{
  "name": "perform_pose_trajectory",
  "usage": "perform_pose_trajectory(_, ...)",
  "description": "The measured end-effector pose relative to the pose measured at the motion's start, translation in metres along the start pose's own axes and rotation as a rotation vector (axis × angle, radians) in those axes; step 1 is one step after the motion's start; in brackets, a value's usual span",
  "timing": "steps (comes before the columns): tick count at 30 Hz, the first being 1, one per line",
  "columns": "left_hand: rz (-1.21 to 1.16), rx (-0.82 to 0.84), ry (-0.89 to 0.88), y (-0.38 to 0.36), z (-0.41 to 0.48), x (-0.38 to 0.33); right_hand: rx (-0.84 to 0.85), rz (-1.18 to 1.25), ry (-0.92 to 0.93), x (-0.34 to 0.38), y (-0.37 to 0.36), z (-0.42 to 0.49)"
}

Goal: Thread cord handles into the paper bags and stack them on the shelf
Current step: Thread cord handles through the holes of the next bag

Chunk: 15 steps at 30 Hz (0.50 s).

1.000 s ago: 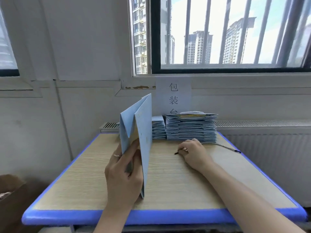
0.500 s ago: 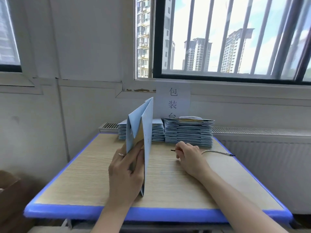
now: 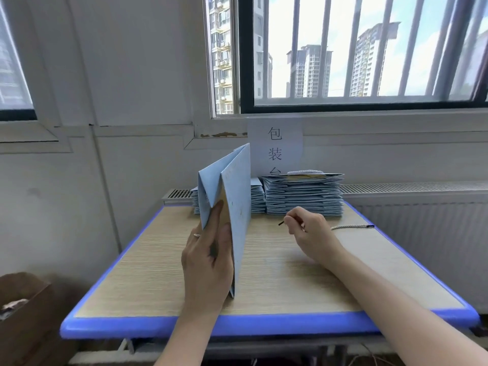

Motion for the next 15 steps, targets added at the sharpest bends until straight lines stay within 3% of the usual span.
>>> perform_pose_trajectory(8, 0.027, 0.025, -0.044, -0.002, 0.001, -0.009, -0.153, 0.381, 0.060, 0.088, 0.030, -0.009)
perform_pose_trajectory(15, 0.012, 0.016, -0.053, -0.002, 0.000, -0.005, -0.157, 0.379, 0.198, 0.131, 0.029, -0.013)
Point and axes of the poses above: each hand's wrist, its own z-axis towards the middle knuckle, its own y-axis out of the back of the hand, x = y × z, the point moved 9 cm from there along z, towards the middle knuckle, and after that the axes turned 13 degrees about -x, right-handed, at the moved point
